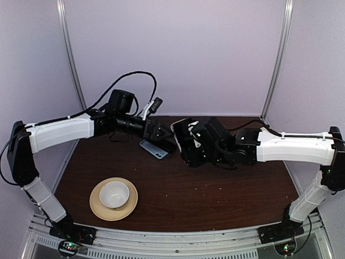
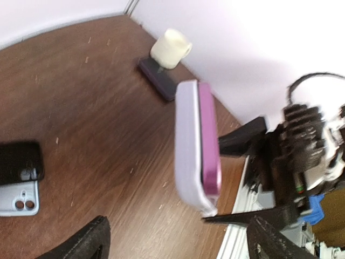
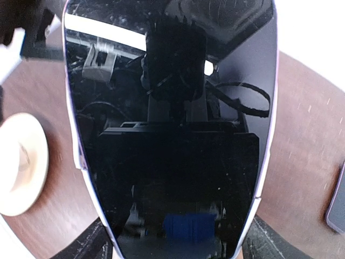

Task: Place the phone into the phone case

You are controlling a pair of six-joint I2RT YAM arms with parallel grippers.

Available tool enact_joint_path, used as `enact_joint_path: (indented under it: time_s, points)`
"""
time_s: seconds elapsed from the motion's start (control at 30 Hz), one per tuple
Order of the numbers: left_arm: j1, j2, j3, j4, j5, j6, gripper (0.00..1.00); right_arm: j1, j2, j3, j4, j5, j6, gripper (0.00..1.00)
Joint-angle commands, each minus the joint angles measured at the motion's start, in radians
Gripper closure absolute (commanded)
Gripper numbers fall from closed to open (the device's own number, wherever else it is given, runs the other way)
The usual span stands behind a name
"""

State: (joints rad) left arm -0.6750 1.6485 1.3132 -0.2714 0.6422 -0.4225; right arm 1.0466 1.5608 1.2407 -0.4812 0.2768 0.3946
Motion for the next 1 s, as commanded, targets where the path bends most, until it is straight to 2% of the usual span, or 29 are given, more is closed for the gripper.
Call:
enact_joint_path:
  time_s: [0.0,0.1,0.17,0.23,0.37,0.63,0.87,0.9,0.97]
  points:
    - [-0.012,-0.085,-0.050,0.297,0.043,-0.139,0.11,0.023,-0.036,-0.009,0.203,0.144,-0.067,0.72]
    - [-0.040,-0.103,-0.088,0.398,0.030,-0.132,0.15,0.028,-0.032,0.004,0.215,0.147,-0.071,0.72]
    - [-0.055,-0.102,-0.078,0.364,-0.020,-0.109,0.21,0.031,-0.036,0.003,0.227,0.150,-0.077,0.73]
    - [-0.057,-0.104,-0.066,0.324,-0.109,-0.114,0.31,0.033,-0.041,-0.001,0.236,0.153,-0.080,0.73]
    - [-0.057,-0.111,-0.073,0.360,-0.169,-0.110,0.42,0.036,-0.048,-0.003,0.234,0.161,-0.087,0.73]
    - [-0.056,-0.059,-0.047,0.371,-0.140,-0.117,0.54,0.043,-0.053,0.001,0.235,0.155,-0.097,0.75]
    - [-0.058,-0.052,-0.047,0.393,-0.100,-0.123,0.95,0.047,-0.053,0.001,0.230,0.148,-0.105,0.75]
    - [-0.058,-0.052,-0.048,0.393,-0.093,-0.124,1.00,0.048,-0.053,0.001,0.228,0.143,-0.105,0.75]
    - [-0.057,-0.054,-0.053,0.384,-0.088,-0.120,1.00,0.047,-0.054,-0.005,0.230,0.133,-0.104,0.74]
